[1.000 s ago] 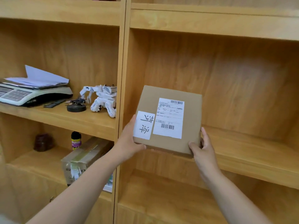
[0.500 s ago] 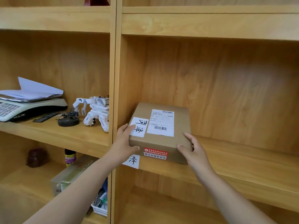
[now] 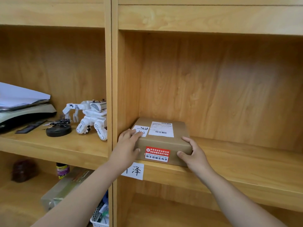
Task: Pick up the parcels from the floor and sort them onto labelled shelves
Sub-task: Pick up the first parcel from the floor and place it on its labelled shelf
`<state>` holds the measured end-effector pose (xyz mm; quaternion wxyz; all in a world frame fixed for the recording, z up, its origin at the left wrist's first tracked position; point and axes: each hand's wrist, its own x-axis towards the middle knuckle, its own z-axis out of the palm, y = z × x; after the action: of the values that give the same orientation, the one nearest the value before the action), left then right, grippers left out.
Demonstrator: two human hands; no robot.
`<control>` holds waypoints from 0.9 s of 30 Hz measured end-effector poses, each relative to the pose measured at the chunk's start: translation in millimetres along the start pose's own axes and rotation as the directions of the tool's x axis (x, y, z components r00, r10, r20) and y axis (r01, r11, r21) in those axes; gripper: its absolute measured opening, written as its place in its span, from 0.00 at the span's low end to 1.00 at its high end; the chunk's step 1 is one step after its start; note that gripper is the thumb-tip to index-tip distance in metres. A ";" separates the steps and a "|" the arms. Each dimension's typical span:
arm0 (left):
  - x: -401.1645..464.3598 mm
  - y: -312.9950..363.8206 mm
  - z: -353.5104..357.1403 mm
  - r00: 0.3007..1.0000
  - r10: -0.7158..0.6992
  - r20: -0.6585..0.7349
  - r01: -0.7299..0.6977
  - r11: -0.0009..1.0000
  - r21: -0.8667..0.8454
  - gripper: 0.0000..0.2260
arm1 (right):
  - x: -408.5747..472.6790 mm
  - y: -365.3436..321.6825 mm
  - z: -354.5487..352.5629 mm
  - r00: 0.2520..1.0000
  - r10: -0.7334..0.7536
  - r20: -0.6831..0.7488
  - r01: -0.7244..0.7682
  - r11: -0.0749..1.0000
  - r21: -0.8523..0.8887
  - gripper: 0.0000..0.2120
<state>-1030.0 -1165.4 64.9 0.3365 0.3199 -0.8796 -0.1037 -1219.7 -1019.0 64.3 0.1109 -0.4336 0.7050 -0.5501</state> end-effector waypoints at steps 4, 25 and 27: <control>1.7 -13.3 8.4 0.986 0.156 -0.061 -0.138 0.963 0.233 0.30 | 6.1 0.6 8.3 1.000 -0.002 -0.013 0.002 1.000 -0.029 0.26; -8.6 -29.9 12.3 0.956 0.294 -0.015 -0.260 0.867 0.426 0.34 | 2.6 3.1 26.1 0.985 0.025 -0.169 -0.043 0.994 -0.104 0.39; -13.6 -32.1 10.1 0.940 0.339 -0.041 -0.294 0.863 0.411 0.31 | -2.8 5.4 29.3 0.971 0.005 -0.238 -0.052 0.980 -0.193 0.39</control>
<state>-1013.1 -1182.0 37.4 0.3254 0.2382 -0.9023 0.1527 -1202.1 -1036.8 47.8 -0.0097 -0.3638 0.7704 -0.5234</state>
